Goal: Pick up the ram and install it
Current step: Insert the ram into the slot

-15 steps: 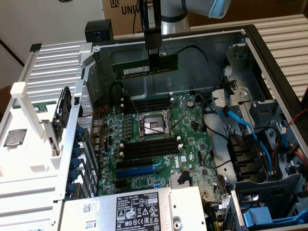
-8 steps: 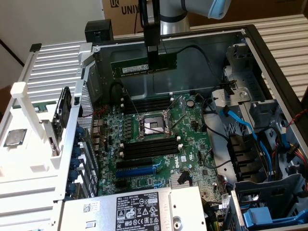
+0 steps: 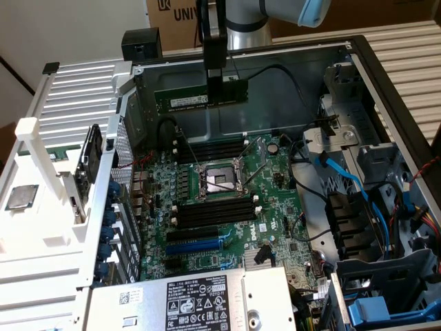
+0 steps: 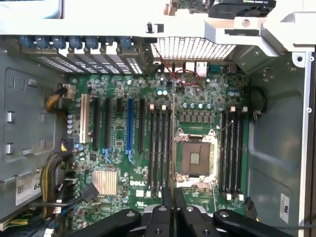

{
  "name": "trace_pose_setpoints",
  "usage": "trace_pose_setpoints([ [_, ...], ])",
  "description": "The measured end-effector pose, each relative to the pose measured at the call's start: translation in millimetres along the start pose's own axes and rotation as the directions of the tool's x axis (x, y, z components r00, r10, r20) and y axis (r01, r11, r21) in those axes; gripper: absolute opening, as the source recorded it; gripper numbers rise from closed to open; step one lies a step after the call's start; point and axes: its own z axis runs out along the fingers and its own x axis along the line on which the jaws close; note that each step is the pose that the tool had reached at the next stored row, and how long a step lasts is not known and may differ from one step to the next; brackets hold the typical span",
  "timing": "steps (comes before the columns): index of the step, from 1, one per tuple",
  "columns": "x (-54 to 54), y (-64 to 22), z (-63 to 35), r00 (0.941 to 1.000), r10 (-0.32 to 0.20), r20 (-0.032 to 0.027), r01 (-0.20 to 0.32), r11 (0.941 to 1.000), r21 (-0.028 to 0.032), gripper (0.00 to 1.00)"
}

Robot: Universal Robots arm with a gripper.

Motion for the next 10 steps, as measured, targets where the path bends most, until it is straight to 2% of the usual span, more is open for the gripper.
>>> trace_pose_setpoints([
  [2,-0.3,0.0,2.3,1.0000,-0.001,0.0022,0.001,1.0000,-0.0002,0.13],
  [3,-0.5,-1.2,4.1,0.9999,-0.002,0.0102,0.002,1.0000,-0.0025,0.13],
  [5,-0.4,-2.3,5.0,0.9998,-0.002,0.0173,0.002,1.0000,-0.0039,0.13],
  [10,-0.5,-2.6,5.0,0.9998,-0.002,0.0179,0.002,1.0000,-0.0054,0.13],
])
